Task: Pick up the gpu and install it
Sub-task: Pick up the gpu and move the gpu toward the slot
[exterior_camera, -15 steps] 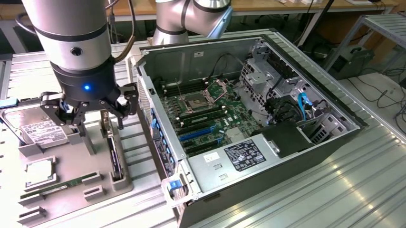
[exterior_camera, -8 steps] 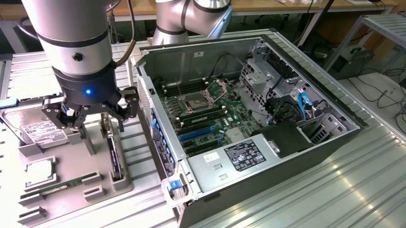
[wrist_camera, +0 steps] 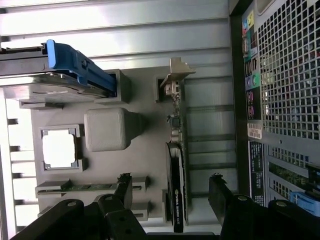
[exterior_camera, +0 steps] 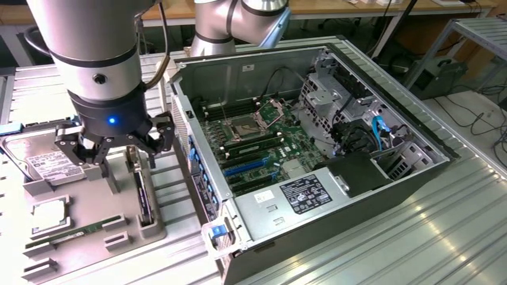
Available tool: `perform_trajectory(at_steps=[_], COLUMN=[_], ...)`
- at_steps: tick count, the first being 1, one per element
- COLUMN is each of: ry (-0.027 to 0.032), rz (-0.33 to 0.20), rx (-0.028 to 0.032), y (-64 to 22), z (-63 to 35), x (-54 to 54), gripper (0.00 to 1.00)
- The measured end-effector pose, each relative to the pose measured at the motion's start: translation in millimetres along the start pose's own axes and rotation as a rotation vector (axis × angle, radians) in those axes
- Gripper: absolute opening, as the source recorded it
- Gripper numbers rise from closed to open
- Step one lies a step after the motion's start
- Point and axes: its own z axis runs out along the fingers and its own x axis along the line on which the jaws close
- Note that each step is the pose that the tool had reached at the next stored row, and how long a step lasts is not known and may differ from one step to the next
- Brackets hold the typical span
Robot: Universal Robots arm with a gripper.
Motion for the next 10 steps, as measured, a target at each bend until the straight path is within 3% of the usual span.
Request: perform_trajectory(at_steps=[10], ry=[0.0005], rz=[0.0], rx=[0.0], y=[-3.4], z=[8.6], x=[-0.5], gripper=[0.72])
